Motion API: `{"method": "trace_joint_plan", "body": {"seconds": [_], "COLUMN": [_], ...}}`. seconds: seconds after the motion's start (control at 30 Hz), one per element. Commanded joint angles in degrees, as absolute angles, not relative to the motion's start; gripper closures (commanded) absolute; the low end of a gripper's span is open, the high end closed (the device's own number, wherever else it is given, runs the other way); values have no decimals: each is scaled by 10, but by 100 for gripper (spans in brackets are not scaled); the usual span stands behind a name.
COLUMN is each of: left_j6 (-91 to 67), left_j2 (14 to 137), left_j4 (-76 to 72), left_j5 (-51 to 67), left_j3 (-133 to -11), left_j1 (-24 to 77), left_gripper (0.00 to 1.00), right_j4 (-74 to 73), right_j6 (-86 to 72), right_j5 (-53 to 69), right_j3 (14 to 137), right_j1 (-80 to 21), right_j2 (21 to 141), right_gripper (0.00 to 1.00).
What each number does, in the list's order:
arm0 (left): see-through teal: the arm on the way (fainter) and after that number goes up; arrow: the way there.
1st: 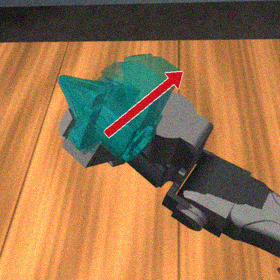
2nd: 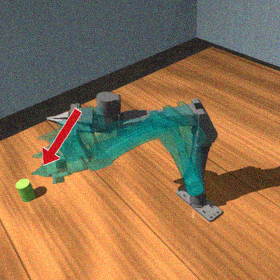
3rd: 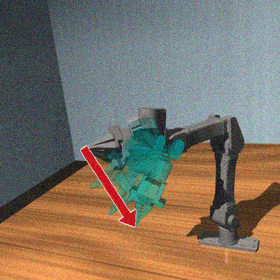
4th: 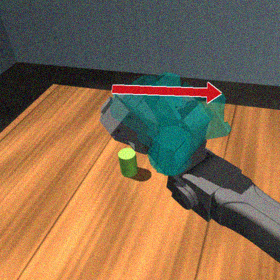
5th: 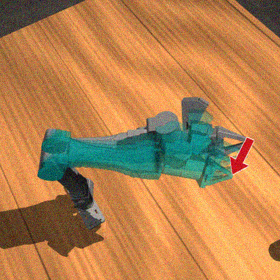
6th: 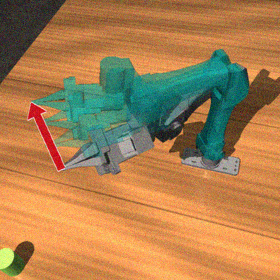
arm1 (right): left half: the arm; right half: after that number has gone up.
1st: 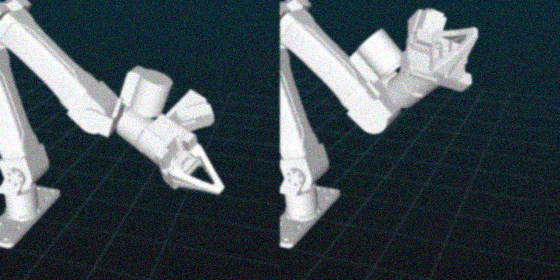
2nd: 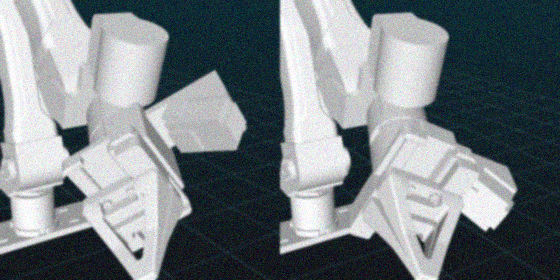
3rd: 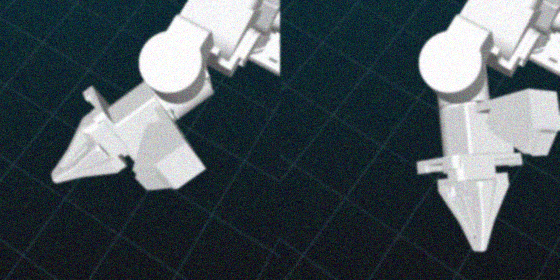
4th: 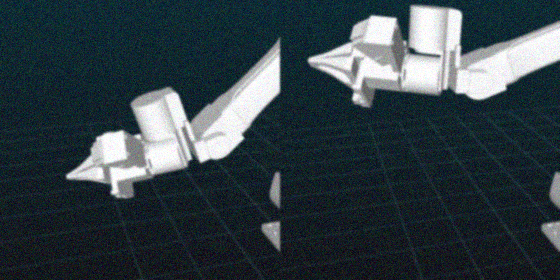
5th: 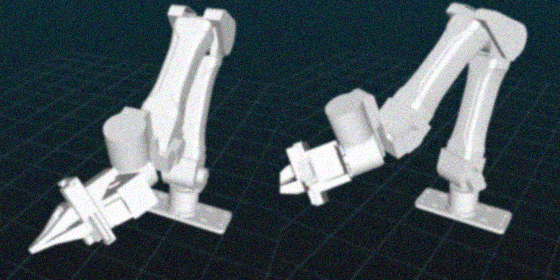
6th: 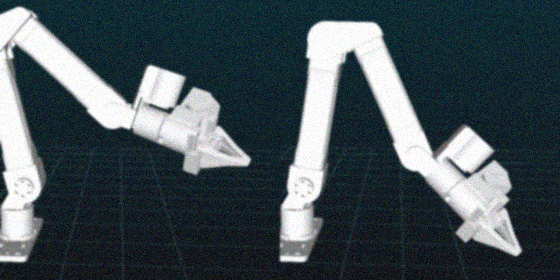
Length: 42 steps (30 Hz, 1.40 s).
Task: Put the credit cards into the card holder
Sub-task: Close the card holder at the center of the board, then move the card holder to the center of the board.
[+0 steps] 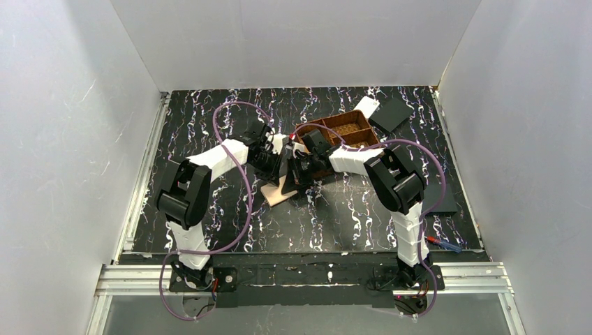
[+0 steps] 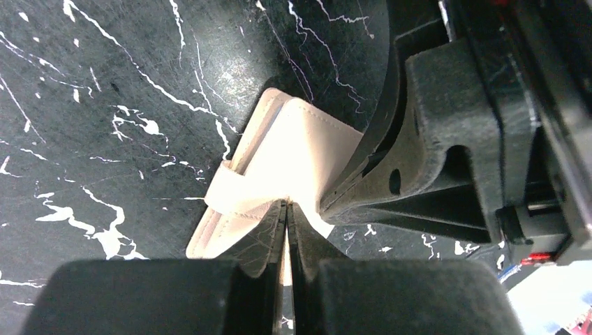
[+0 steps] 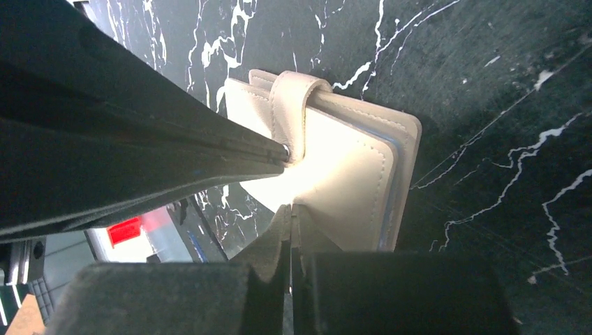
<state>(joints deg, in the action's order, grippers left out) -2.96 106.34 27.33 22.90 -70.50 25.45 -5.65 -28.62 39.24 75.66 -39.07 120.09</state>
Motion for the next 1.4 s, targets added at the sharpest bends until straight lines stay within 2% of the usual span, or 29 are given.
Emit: {"method": "trace_joint_plan", "body": {"seconds": [0.0,0.33,0.47,0.53,0.63,0.73,0.9,0.93,1.07,1.2,1.37], "left_j6": [-68,-142,-139,-145,-155,-156,-149,-146,-142,-153,-172], "left_j2": [1111,1115,1086,1059,1004,947,875,863,804,731,648], "left_j4": [304,249,278,290,309,340,390,408,436,439,437], "left_j5": [170,149,129,139,158,178,213,216,201,203,217], "left_j3": [-653,-588,-610,-623,-640,-670,-694,-698,-692,-669,-656], "left_j1": [296,317,304,289,261,229,185,181,173,172,172], "left_gripper": [100,100,99,86,73,66,55,44,17,14,13], "right_j4": [-35,-58,-83,-111,-148,-179,-205,-204,-120,54,156], "right_j6": [-298,-298,-273,-247,-201,-164,-140,-141,-188,-309,-401], "right_j5": [337,303,315,317,318,313,314,313,321,300,234], "right_j3": [772,773,792,809,829,849,858,851,775,676,672], "right_j1": [-390,-390,-389,-390,-390,-396,-409,-412,-422,-430,-478], "right_j2": [1217,1210,1212,1213,1206,1190,1169,1164,1144,1127,1152], "right_gripper": [99,99,99,98,85,72,65,63,57,55,58]}}
